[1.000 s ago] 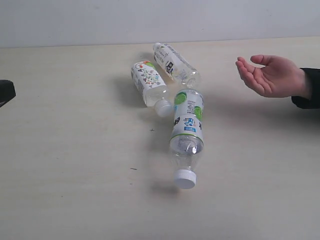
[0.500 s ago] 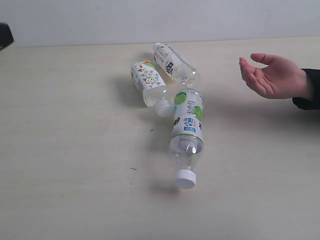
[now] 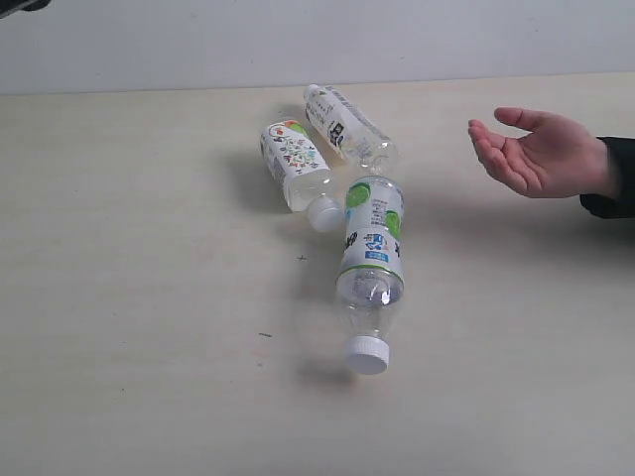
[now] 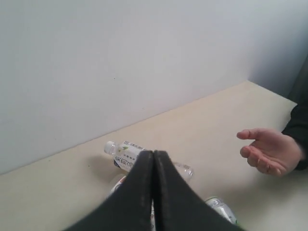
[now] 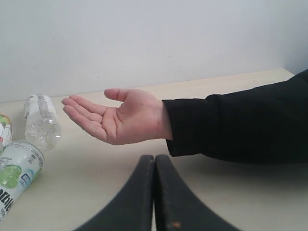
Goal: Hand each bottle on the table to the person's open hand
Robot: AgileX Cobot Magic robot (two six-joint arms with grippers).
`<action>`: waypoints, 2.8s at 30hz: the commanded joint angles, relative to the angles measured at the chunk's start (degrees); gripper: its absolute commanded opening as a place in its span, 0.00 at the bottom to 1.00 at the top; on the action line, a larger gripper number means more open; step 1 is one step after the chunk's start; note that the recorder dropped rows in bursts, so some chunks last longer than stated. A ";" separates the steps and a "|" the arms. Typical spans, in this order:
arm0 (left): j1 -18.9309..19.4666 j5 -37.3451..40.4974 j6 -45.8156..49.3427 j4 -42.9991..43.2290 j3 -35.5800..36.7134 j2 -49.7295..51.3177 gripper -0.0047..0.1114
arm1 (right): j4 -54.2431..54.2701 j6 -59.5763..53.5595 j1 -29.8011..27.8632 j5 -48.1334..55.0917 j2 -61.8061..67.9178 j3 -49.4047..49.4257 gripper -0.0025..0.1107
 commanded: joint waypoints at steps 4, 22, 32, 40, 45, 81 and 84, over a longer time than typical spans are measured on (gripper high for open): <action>0.18 1.69 -21.72 25.87 -15.73 15.53 0.04 | -0.23 0.03 0.19 -0.48 -0.32 0.25 0.02; -10.43 36.23 -61.62 92.71 -60.50 48.82 0.04 | -0.23 0.03 0.19 -0.48 -0.32 0.25 0.02; -14.71 43.64 -19.29 92.25 -60.92 52.57 0.04 | -0.23 0.03 0.19 -0.48 -0.32 0.25 0.02; -14.93 39.47 -30.38 90.53 -60.92 52.57 0.04 | -0.23 0.03 0.19 -0.48 -0.32 0.25 0.02; -15.03 40.47 -53.21 92.43 -63.00 52.57 0.04 | -0.23 0.03 0.19 -0.48 -0.32 0.25 0.02; -36.94 47.72 -127.63 95.16 -66.74 55.57 0.78 | -0.23 0.03 0.19 -0.48 -0.32 0.25 0.02; -36.94 47.72 -127.70 95.16 -66.74 57.42 0.77 | -0.23 0.03 0.19 -0.48 -0.32 0.25 0.02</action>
